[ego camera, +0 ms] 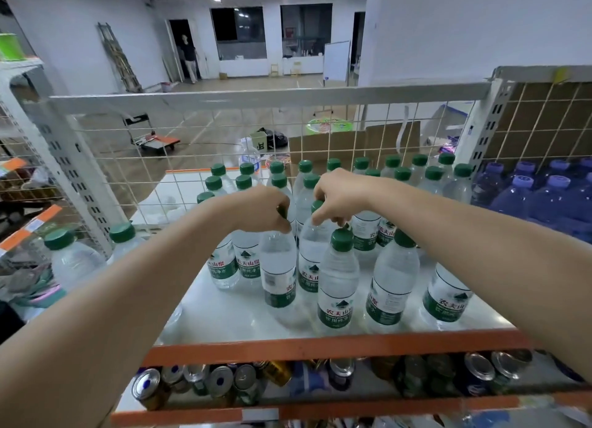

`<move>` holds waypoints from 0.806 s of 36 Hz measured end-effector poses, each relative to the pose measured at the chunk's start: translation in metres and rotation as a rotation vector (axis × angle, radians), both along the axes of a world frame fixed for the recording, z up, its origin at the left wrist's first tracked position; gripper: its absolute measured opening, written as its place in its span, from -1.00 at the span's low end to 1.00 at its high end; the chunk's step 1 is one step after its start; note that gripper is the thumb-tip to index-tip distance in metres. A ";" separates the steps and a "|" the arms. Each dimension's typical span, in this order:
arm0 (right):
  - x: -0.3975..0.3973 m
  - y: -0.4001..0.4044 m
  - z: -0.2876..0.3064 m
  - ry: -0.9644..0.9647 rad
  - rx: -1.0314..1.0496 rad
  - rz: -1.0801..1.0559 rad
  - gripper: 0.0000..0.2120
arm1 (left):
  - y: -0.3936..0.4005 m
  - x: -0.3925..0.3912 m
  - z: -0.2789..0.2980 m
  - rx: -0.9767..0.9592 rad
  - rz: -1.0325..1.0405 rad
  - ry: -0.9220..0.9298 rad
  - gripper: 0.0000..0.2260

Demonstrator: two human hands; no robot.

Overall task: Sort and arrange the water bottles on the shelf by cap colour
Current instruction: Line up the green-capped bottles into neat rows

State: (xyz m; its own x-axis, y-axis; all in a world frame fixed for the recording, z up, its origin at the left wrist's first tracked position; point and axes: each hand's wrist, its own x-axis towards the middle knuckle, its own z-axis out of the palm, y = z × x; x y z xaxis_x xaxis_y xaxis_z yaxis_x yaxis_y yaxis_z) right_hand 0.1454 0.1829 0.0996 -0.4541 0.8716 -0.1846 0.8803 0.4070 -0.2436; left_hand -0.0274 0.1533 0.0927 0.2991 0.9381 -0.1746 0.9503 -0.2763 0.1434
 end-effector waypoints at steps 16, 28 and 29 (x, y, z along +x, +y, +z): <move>0.005 0.030 -0.009 0.039 0.042 -0.066 -0.77 | 0.043 0.012 -0.008 0.120 -0.049 0.134 -0.90; -0.006 0.038 -0.019 0.052 0.024 -0.084 -0.74 | 0.054 -0.005 -0.022 0.171 -0.079 0.161 -0.92; -0.006 0.038 -0.020 0.053 0.029 -0.079 -0.76 | 0.054 -0.006 -0.022 0.175 -0.072 0.172 -0.91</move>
State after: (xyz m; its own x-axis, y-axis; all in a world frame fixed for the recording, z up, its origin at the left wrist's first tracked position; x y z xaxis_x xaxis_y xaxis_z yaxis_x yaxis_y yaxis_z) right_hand 0.1393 0.2208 0.0798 -0.3924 0.9096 -0.1367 0.8961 0.3445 -0.2800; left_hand -0.0336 0.2076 0.0704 0.3461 0.9359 -0.0656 0.9336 -0.3505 -0.0747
